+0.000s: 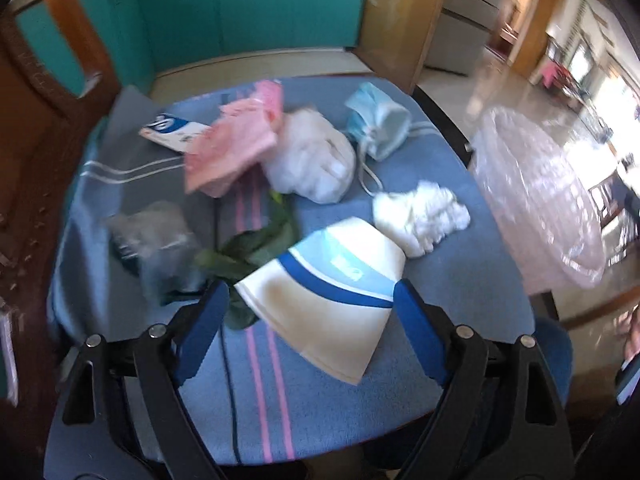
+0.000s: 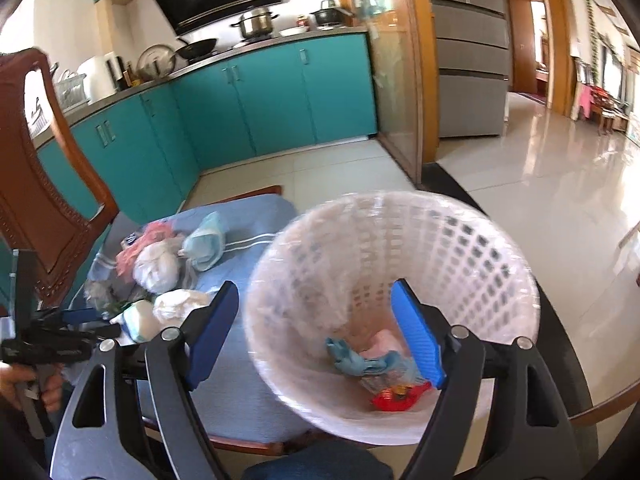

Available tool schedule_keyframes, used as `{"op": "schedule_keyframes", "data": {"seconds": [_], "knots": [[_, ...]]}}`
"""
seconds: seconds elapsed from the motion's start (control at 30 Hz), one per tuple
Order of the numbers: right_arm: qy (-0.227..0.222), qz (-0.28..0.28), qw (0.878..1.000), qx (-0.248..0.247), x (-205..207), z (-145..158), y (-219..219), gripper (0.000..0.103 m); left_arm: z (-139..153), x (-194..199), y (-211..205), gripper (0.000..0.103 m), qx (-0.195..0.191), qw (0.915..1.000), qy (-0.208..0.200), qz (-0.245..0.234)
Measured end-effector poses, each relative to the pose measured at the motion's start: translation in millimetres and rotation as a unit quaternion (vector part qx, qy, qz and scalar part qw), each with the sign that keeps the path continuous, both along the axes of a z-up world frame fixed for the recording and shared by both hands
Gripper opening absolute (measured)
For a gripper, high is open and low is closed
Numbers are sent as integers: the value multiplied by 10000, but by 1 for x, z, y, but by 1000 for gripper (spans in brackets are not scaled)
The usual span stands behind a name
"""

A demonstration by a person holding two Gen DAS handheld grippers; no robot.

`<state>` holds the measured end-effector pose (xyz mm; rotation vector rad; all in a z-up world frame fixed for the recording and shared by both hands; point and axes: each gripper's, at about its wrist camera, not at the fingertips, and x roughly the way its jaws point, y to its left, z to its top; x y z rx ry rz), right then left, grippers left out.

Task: Collect trash
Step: 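Grasp the white paper cup with the left tool while the right tool grasps the white tissue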

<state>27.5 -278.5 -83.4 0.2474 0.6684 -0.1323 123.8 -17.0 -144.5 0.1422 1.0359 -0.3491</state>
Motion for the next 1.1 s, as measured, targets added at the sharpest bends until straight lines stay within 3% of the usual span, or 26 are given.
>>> {"op": "schedule_keyframes", "data": {"seconds": [0.2,0.27,0.37,0.43,0.53,0.63,0.8,0.9,1.1], "knots": [[118,384,9992,-29,10,-4,32,77,-18,12,-26,93,426,9962,-220,-726],[172,470,9987,-43,12,-5,39,77,-24,15,-28,93,406,9951,-81,-895],[257,520,9983,-27,14,-10,44,77,-29,14,-27,84,550,9945,92,-882],[304,540,9981,-10,15,-13,48,77,-30,10,-24,84,594,9945,190,-837],[370,611,9974,-1,18,-17,53,77,-26,-3,-8,84,317,9966,391,-658],[405,781,9961,-25,26,-19,64,77,-21,-18,10,84,340,9980,347,-404],[502,1472,9877,-166,59,-23,105,77,-15,-29,43,84,329,9986,334,249],[759,1824,9797,-341,89,-40,133,77,-15,-28,56,84,240,9978,356,510],[1372,1911,9711,-390,126,-81,157,77,-13,-30,66,85,163,9970,387,643]]}}
